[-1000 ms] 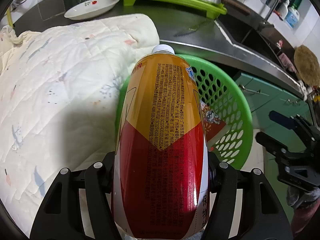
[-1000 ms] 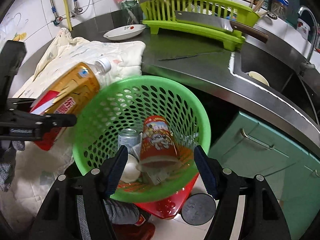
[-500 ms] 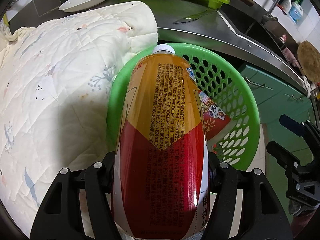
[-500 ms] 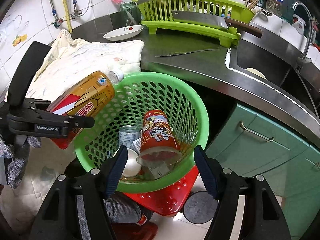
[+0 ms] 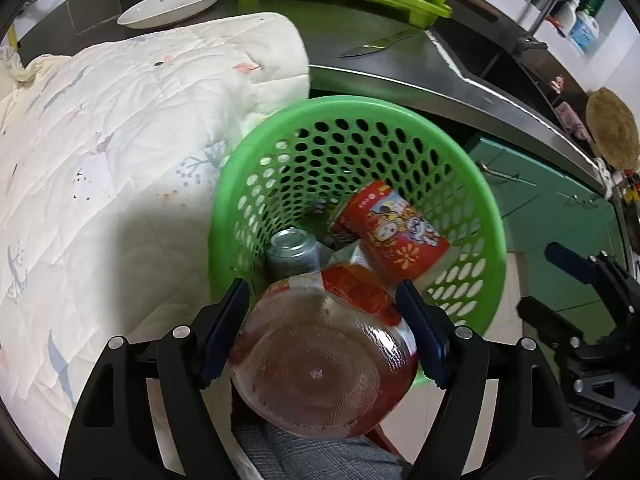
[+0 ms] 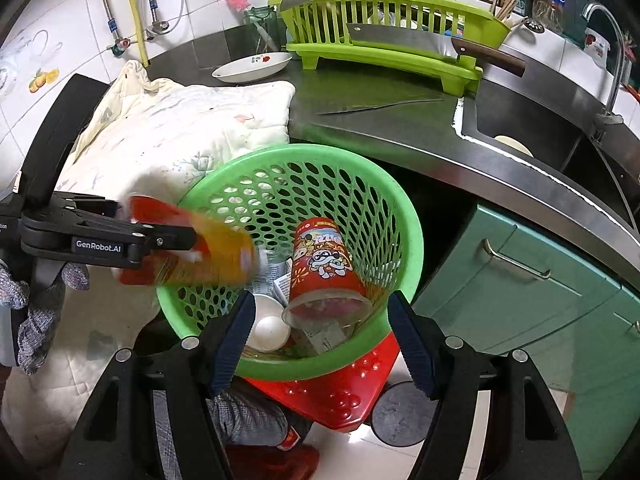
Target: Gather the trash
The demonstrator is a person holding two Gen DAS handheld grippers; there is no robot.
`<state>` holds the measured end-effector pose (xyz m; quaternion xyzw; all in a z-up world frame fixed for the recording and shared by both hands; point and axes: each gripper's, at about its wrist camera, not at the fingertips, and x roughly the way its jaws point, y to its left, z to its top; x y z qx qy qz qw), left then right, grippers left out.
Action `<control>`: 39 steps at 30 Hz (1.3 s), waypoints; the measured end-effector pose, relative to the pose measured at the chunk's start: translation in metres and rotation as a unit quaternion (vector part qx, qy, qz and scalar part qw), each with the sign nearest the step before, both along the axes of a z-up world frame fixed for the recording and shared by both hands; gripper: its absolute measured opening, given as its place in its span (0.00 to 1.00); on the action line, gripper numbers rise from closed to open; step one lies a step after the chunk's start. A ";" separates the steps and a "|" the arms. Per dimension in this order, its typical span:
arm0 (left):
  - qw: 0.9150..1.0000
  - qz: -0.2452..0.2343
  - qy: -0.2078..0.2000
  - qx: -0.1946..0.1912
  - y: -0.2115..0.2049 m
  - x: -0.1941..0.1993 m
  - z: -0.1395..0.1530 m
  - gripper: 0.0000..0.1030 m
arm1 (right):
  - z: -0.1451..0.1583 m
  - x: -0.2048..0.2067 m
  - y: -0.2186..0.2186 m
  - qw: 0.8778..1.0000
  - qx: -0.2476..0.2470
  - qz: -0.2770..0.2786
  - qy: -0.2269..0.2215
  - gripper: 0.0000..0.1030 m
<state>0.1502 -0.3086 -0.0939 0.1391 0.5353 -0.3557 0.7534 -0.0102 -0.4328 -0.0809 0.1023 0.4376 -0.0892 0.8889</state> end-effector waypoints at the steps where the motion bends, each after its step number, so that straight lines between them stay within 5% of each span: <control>1: 1.000 -0.002 -0.003 0.001 -0.001 -0.002 0.001 0.73 | 0.000 0.000 0.001 1.000 -0.002 0.000 0.000 0.65; 22: 0.998 0.016 -0.046 -0.030 0.030 -0.015 0.038 0.72 | 0.011 -0.007 0.018 1.000 0.006 0.004 -0.016 0.65; 39: 0.988 0.082 -0.120 -0.057 0.109 -0.037 0.077 0.74 | 0.029 -0.011 0.062 0.999 0.013 0.021 -0.042 0.65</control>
